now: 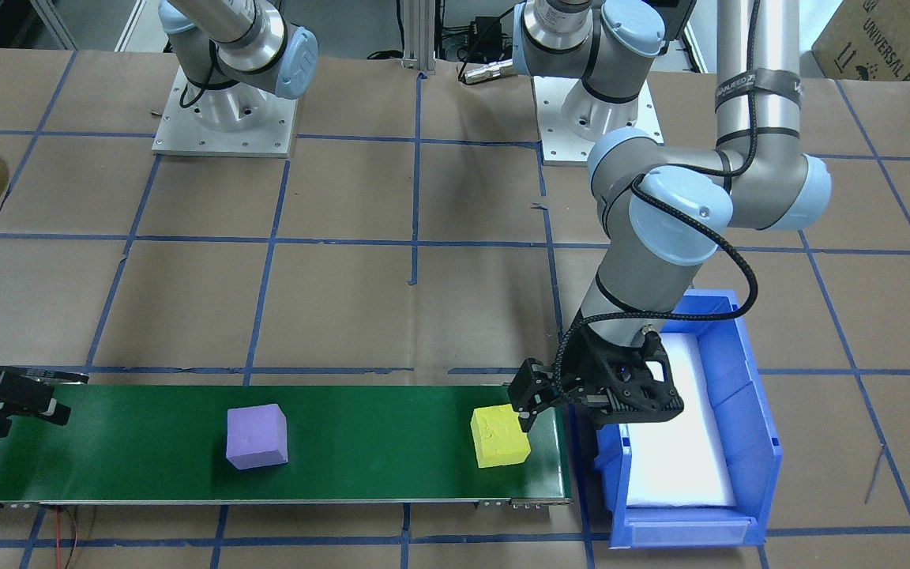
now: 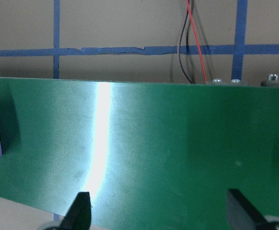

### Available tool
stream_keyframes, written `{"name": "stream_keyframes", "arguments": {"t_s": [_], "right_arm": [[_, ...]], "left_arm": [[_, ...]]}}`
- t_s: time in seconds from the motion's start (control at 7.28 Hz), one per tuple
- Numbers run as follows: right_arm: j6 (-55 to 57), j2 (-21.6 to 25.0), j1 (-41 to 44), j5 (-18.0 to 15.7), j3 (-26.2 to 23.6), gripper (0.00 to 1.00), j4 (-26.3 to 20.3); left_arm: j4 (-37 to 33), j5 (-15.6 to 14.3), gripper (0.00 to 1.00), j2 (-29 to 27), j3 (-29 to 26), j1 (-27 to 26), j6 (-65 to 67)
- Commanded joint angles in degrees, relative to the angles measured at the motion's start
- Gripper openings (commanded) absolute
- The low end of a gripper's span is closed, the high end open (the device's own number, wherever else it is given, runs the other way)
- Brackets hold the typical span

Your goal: Move block left to right into plate

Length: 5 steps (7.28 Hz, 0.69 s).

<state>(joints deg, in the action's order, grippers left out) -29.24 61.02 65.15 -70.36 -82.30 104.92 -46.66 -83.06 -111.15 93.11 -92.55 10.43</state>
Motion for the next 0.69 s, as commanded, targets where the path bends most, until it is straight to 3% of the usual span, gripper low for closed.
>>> {"name": "stream_keyframes", "arguments": {"t_s": [0.0,0.27,0.55], "right_arm": [[0.3,0.7,-0.1,0.0,-0.3,0.99,0.0],[0.8,0.7,0.0,-0.1,-0.6,1.00,0.0],[0.9,0.7,-0.1,-0.1,-0.7,1.00,0.0]], "left_arm": [[-13.7,-2.9,1.00,9.2,-1.2,0.4,-0.1],[-25.4,-3.1,1.00,17.4,-1.0,1.8,-0.1],[-31.5,-5.0,1.00,21.0,-1.2,3.1,-0.1]]}}
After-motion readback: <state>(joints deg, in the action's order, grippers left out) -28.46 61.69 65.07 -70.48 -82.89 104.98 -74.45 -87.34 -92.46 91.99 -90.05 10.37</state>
